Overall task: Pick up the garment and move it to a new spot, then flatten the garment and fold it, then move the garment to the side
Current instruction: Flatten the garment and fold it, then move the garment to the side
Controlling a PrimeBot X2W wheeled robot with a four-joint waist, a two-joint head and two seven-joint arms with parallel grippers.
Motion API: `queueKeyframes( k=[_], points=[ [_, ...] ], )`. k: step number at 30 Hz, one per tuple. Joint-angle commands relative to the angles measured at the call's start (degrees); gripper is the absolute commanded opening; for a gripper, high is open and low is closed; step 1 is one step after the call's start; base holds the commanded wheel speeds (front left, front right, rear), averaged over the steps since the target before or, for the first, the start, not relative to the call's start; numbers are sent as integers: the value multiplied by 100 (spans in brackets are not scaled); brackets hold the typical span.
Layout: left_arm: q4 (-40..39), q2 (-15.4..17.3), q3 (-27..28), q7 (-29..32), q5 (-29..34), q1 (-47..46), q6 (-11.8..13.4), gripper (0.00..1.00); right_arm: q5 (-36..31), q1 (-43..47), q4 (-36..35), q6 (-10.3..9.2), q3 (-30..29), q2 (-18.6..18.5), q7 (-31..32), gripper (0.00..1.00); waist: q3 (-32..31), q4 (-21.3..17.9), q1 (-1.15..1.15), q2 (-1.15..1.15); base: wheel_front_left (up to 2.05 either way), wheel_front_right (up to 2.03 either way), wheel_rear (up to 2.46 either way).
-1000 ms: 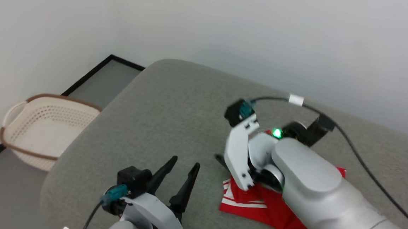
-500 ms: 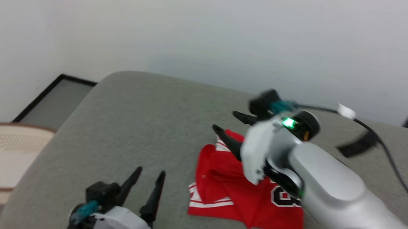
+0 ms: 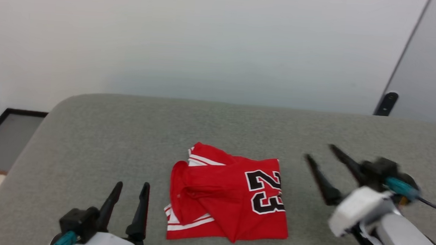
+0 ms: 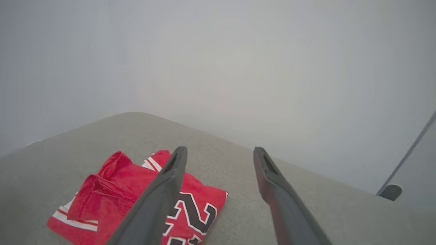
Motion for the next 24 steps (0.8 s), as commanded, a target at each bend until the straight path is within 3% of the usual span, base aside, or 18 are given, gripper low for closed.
queueKeyframes(
  k=[1,5,9,15,24],
  points=[
    [-76,-54,104,-1,74,107,-42,100,-239,292,-112,-10,-484,36,-37,100,24,-137,0,0,0,0,0],
    [-242,-128,303,-1,256,244,-165,100,-945,1265,-747,-10,-1841,337,-42,100,47,-164,0,0,0,0,0],
    [-233,-60,341,-1,473,400,-269,100,-1426,1994,-1232,-10,-2717,569,-45,100,30,-165,0,0,0,0,0],
    [-202,-35,575,-1,574,532,-314,100,-1827,2733,-1814,-10,-3367,723,-46,100,-18,-142,0,0,0,0,0],
    [-78,74,565,-1,700,517,-340,100,-1915,3347,-2183,-10,-3977,1025,-46,100,-82,-59,0,0,0,0,0]
  ],
)
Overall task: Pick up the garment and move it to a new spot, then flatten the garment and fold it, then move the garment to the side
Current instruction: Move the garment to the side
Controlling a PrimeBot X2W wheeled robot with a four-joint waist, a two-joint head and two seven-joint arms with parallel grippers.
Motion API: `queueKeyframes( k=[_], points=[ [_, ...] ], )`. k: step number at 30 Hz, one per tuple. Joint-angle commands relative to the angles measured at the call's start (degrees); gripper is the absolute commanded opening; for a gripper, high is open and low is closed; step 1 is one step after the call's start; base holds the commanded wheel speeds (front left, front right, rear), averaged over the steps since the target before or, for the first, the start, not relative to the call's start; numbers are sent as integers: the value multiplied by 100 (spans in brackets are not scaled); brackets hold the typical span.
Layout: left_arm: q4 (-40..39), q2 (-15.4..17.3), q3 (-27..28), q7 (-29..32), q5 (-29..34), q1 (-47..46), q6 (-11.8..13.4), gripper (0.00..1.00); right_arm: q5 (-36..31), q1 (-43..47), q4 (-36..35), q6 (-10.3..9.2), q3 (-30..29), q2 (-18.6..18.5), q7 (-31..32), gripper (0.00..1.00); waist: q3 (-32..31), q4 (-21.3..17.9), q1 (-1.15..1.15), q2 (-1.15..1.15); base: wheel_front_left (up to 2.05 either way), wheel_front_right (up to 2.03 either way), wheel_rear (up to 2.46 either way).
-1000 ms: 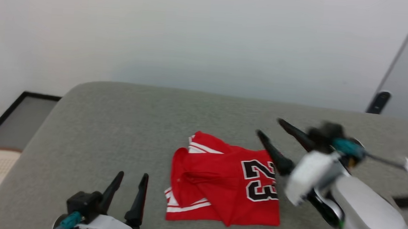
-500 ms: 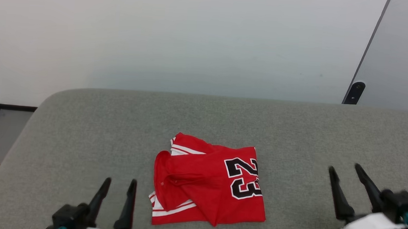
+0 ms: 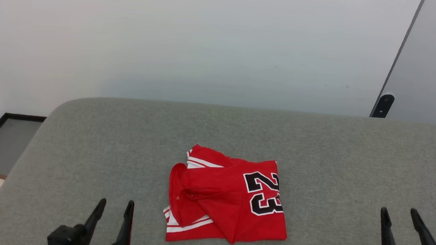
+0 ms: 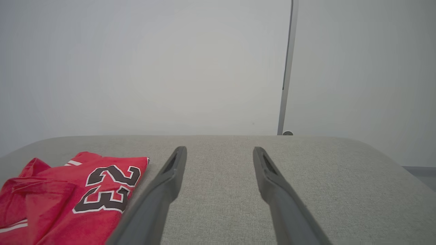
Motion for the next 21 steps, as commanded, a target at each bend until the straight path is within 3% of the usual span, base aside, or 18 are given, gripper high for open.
queueKeyframes(
  k=[1,15,21],
  points=[
    [14,25,-17,-1,1,-2,-25,100,-19,113,-49,-10,-21,52,-20,100,-19,20,0,0,0,0,0],
    [54,79,-154,-1,-84,-127,-29,100,-32,115,-48,-10,224,72,-20,100,-78,213,0,0,0,0,0],
    [59,102,-145,-1,-151,-218,-29,100,115,15,114,-10,395,4,-20,100,-95,505,0,0,0,0,0]
  ],
)
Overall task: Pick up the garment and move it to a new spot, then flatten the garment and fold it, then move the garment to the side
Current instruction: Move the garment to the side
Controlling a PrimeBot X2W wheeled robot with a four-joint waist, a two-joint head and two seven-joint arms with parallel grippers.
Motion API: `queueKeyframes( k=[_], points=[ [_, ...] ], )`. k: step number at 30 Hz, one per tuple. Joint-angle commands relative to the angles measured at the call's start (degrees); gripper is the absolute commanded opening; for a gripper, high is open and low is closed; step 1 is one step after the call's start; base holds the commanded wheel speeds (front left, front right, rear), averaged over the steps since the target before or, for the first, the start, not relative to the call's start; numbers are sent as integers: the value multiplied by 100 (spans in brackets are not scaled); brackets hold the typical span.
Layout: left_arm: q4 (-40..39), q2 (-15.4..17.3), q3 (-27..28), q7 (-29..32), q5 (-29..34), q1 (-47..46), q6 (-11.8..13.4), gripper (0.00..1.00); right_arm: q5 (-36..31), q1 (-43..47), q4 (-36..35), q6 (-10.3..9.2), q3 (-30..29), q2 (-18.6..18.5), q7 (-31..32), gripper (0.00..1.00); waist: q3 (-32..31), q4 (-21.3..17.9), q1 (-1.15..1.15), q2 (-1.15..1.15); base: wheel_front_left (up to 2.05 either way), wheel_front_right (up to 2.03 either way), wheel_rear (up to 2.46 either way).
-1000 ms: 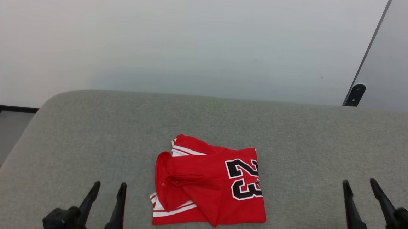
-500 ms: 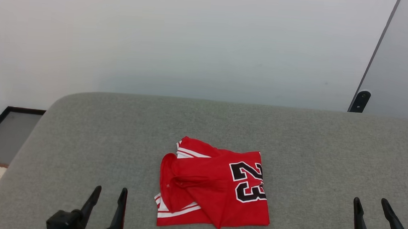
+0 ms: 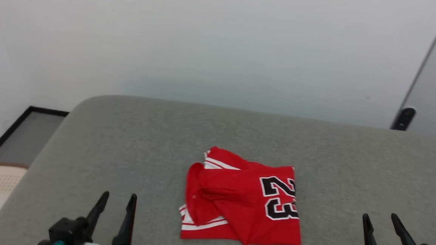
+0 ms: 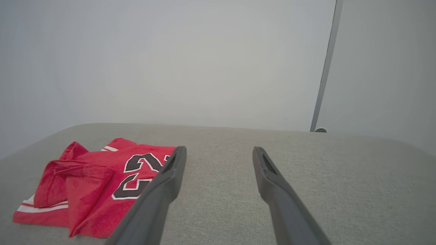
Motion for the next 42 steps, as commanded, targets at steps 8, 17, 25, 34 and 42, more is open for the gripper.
queueKeyframes(
  k=[8,17,25,34,42],
  points=[
    [128,163,-103,0,-19,-175,-24,100,274,-484,500,-10,389,-388,316,100,-18,858,0,0,0,0,0],
    [292,136,-171,-1,-28,-252,-24,100,533,-880,1074,-10,755,-662,622,100,-39,1673,0,0,0,0,0],
    [289,75,-257,-1,-66,-201,-24,100,832,-1345,1758,-10,936,-862,1638,100,5,2036,0,0,0,0,0],
    [237,1,-374,-1,-124,-186,-25,100,1042,-2184,2680,-10,932,-1054,3664,100,199,2245,0,0,0,0,0],
    [257,-55,-521,-1,-222,-254,-25,100,1040,-2616,3278,-10,815,-808,5060,100,384,2392,0,0,0,0,0]
  ],
)
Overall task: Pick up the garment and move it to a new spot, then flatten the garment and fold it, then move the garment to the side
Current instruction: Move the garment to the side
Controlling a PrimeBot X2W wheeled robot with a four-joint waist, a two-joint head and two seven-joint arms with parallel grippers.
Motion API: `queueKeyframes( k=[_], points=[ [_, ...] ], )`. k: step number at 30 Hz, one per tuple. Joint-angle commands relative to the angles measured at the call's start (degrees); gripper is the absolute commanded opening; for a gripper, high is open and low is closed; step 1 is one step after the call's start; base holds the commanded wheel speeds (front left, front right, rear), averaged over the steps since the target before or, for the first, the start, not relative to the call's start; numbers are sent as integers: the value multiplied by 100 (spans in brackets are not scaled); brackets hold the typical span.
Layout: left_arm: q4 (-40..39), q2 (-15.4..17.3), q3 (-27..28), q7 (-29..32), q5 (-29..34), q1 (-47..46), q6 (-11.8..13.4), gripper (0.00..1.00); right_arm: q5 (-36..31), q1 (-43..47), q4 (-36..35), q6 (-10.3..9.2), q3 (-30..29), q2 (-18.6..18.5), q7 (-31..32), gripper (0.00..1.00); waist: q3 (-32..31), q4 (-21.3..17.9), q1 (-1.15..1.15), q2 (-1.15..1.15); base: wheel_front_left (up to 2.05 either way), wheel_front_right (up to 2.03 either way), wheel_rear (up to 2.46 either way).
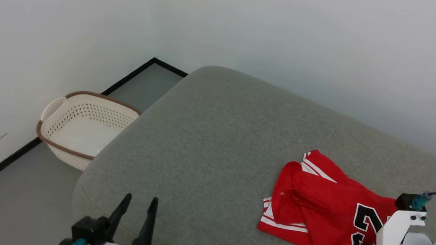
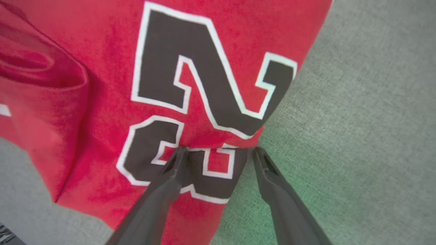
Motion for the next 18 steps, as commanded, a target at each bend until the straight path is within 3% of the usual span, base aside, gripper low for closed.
queueKeyframes(
  k=[1,10,11,14,15,18],
  points=[
    [4,-20,-23,-1,-39,-89,-25,100,-30,-85,166,-10,-71,50,202,100,95,60,0,0,0,0,0],
    [94,-73,-158,-1,-150,-243,-25,100,-205,-395,765,-7,-393,486,711,98,248,123,0,0,0,0,0],
    [103,-67,-153,-1,-167,-251,-25,100,-67,-424,792,4,-493,601,746,62,251,125,0,0,0,0,0],
    [121,-52,-146,0,-194,-263,-25,100,258,-490,830,26,-717,793,851,7,258,127,0,0,0,0,0],
    [127,-49,-146,0,-196,-267,-25,100,294,-497,831,25,-749,780,889,0,258,127,0,0,0,0,0],
    [144,-33,-161,0,-238,-279,-25,100,316,-463,808,9,-762,602,878,0,247,120,0,0,0,0,0]
  ],
)
